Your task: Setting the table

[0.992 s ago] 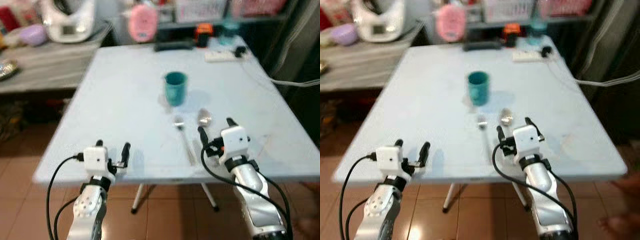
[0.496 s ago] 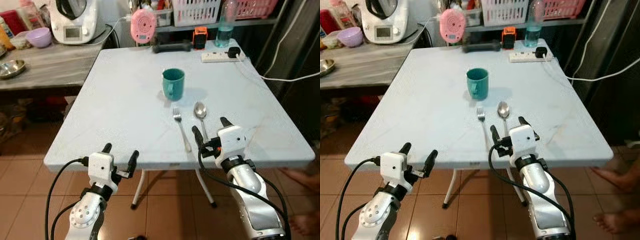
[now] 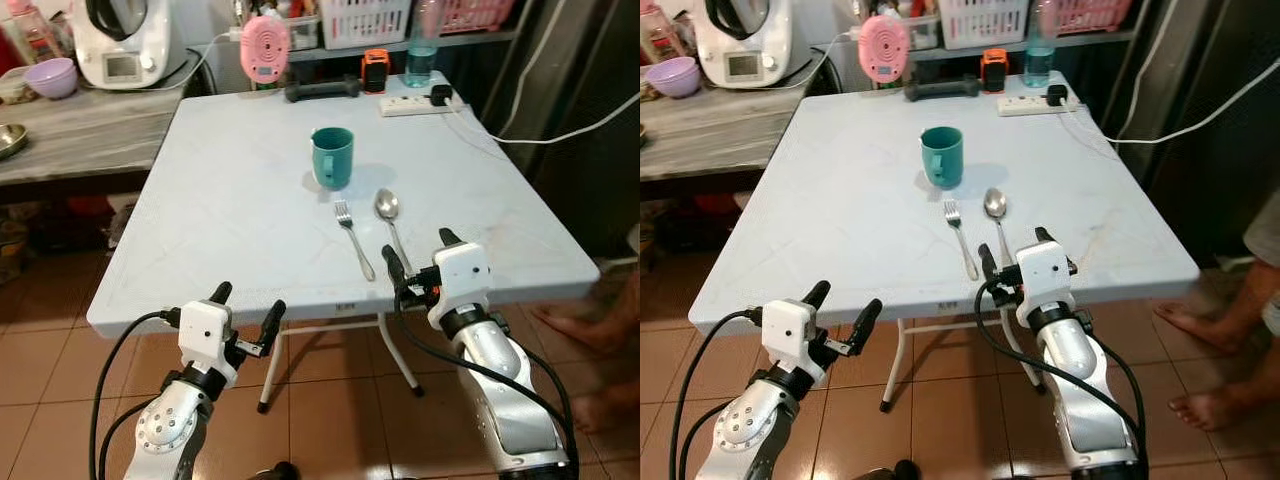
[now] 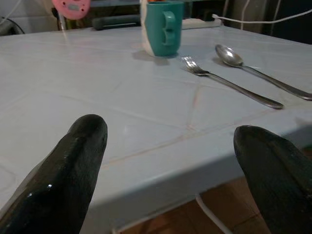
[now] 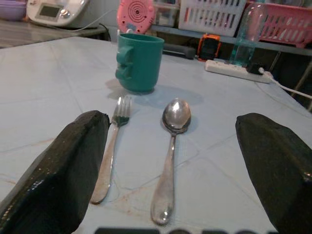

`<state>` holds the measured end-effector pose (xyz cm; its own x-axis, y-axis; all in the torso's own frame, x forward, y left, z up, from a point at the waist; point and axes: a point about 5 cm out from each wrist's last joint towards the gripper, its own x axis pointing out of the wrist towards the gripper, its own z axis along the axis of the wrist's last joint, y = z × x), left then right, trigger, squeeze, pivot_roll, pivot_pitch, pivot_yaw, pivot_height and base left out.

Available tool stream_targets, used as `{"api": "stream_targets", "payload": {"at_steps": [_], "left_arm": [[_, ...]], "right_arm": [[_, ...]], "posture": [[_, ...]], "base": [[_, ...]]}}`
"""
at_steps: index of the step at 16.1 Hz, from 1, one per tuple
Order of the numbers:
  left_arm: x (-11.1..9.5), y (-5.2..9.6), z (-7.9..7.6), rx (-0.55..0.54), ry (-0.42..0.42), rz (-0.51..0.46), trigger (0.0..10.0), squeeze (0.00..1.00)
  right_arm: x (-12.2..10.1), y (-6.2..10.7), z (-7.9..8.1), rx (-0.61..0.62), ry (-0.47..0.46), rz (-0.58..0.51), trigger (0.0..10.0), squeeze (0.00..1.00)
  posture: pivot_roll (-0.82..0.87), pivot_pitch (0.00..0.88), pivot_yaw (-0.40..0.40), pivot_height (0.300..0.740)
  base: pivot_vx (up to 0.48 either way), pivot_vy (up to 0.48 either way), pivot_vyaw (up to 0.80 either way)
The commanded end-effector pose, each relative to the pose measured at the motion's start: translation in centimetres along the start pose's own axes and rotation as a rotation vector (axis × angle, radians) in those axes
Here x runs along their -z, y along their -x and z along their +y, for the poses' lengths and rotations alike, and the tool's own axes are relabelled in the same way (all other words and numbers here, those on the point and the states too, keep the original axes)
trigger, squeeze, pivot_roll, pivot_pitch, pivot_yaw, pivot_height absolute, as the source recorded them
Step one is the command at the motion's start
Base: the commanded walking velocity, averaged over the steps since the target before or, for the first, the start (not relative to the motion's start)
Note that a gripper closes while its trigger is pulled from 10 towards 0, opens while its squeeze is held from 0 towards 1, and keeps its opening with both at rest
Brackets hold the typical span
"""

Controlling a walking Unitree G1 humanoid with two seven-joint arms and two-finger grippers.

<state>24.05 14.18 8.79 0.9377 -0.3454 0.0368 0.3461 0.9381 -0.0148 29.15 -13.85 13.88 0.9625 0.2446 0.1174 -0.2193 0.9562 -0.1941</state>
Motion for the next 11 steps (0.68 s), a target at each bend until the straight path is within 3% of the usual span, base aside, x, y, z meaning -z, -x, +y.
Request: {"api": "stream_targets", "payload": {"at_steps": [1,4,9,11], "left_arm": [[-0.2,0.2,-0.1,0.004,-0.013,-0.003,10.0,0.0],[-0.9,0.3,0.0,-0.007,-0.028,-0.046,10.0,0.0],[-1.3,0.3,0.2,-0.046,-0.026,-0.057,10.0,0.0],[-1.4,0.6,0.5,-0.07,-0.014,-0.06,10.0,0.0]], "right_arm": [[-0.3,-0.2,0.1,0.009,-0.001,-0.006,10.0,0.0],[-0.1,-0.2,0.2,0.006,-0.003,0.008,10.0,0.0],[0.5,-0.3,0.3,0.0,0.007,0.022,10.0,0.0],[0.7,-0.3,0.5,-0.004,0.01,0.027,10.0,0.0]], "posture": [[-0.17,0.119,0.108,0.74],[-0.16,0.115,0.104,0.74],[-0.14,0.107,0.104,0.74],[-0.13,0.106,0.103,0.74]], "base": [[0.0,0.0,0.0],[0.091,0.0,0.0],[0.467,0.0,0.0],[0.163,0.0,0.0]]}}
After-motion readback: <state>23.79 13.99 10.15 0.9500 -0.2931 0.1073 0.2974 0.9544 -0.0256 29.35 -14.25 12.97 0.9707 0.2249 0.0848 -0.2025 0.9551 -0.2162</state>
